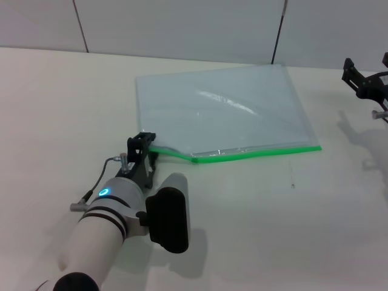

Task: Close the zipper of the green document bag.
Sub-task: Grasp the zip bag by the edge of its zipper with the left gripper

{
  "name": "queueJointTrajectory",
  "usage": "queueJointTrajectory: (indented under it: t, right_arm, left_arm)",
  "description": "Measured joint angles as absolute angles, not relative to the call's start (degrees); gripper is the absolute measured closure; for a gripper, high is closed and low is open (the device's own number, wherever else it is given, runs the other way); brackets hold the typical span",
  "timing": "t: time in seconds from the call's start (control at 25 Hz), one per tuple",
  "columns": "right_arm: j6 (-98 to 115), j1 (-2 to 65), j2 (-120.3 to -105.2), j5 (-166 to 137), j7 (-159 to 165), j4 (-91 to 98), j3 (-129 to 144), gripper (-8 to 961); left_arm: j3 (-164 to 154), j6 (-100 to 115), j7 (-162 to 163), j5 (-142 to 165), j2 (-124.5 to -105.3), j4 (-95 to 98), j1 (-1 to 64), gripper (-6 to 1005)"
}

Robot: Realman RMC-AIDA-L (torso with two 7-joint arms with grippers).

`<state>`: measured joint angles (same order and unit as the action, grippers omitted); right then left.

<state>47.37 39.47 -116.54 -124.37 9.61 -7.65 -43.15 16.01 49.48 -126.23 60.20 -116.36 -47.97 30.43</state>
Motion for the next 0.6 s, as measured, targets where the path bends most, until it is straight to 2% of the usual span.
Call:
queueJointTrajectory:
  t: [0.6]
  right_arm:
    - [47.37, 39.63, -116.63, -124.54, 9.48, -7.65, -42.97, 91]
  left_arm:
    - [15.83, 49.39, -126.12, 60.55, -116.37, -46.12, 31.30, 601]
